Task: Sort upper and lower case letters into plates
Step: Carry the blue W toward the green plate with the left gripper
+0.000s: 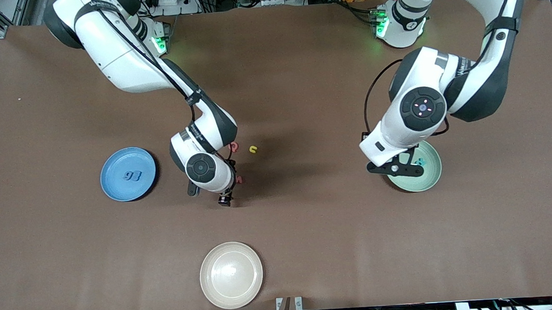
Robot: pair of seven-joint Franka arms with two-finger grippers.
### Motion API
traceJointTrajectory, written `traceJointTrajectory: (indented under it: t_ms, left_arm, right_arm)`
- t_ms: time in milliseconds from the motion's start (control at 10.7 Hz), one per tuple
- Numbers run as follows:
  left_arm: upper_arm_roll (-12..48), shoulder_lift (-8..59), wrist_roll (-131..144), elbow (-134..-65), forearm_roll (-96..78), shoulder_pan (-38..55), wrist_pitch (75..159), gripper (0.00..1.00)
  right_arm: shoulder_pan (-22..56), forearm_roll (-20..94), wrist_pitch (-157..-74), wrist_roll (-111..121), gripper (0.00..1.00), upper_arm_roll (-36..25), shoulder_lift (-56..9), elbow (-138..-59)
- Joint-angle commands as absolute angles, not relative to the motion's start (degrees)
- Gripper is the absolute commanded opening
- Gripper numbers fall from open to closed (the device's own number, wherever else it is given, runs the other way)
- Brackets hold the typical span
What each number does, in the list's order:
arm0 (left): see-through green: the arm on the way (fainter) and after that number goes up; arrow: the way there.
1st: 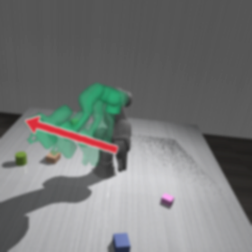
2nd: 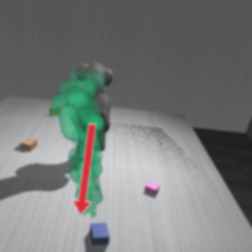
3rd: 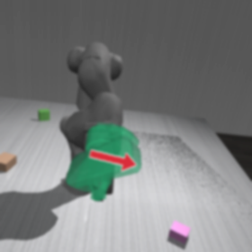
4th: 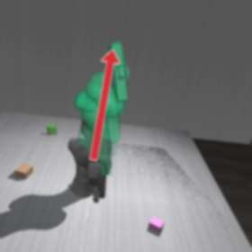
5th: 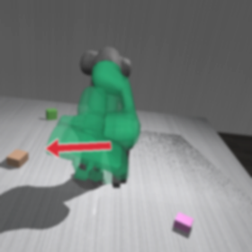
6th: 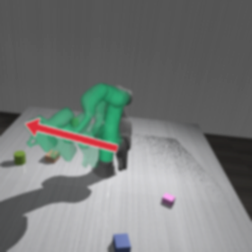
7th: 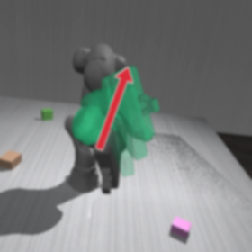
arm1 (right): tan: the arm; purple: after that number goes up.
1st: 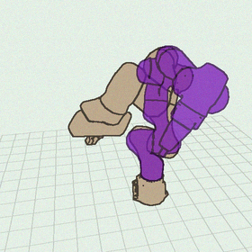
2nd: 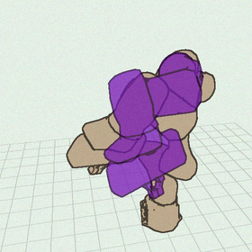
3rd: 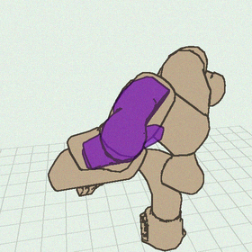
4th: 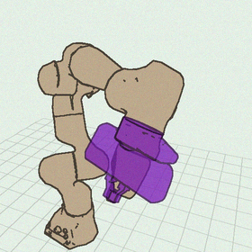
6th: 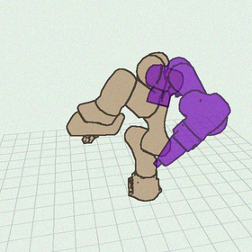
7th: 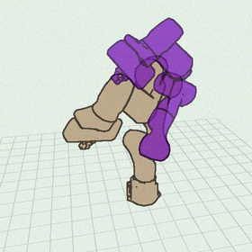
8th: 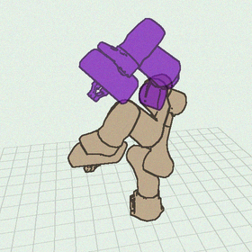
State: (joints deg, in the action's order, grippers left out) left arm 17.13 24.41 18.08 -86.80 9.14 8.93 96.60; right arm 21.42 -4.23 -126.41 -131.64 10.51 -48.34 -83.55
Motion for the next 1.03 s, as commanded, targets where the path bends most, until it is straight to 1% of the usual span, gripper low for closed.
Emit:
traceJointTrajectory:
  t_ms: [0, 187, 375, 562, 843, 937]
  left_arm:
    - [17.6, 24.9, 17.3, -90.4, 8.2, 5.5, 96.7, 0.00]
    - [17.7, 26.2, 15.7, -93.1, 8.3, 1.3, 97.6, 0.00]
    - [17.6, 26.8, 14.7, -95.4, 8.5, -0.7, 98.6, 0.00]
    - [17.6, 27.2, 14.4, -99.0, 8.5, -2.1, 103.1, 0.00]
    - [17.4, 30.2, 14.5, -100.7, 9.0, -2.8, 105.6, 0.00]
    - [17.3, 30.8, 14.5, -100.6, 10.3, -3.2, 105.6, 0.02]
  right_arm:
    - [22.0, -6.6, -128.7, -135.2, 1.00, 10.4, -47.5, -85.4]
    - [22.2, -6.6, -128.7, -135.7, 1.00, 10.5, -47.5, -85.4]
    - [22.7, -6.7, -128.8, -136.1, 1.00, 10.6, -47.5, -85.4]
    - [23.4, -7.1, -128.7, -136.2, 1.00, 10.7, -47.6, -85.4]
    - [23.6, -7.5, -128.7, -136.2, 1.00, 10.7, -47.6, -85.5]
    - [23.6, -7.5, -128.7, -136.2, 1.00, 10.7, -47.6, -85.9]
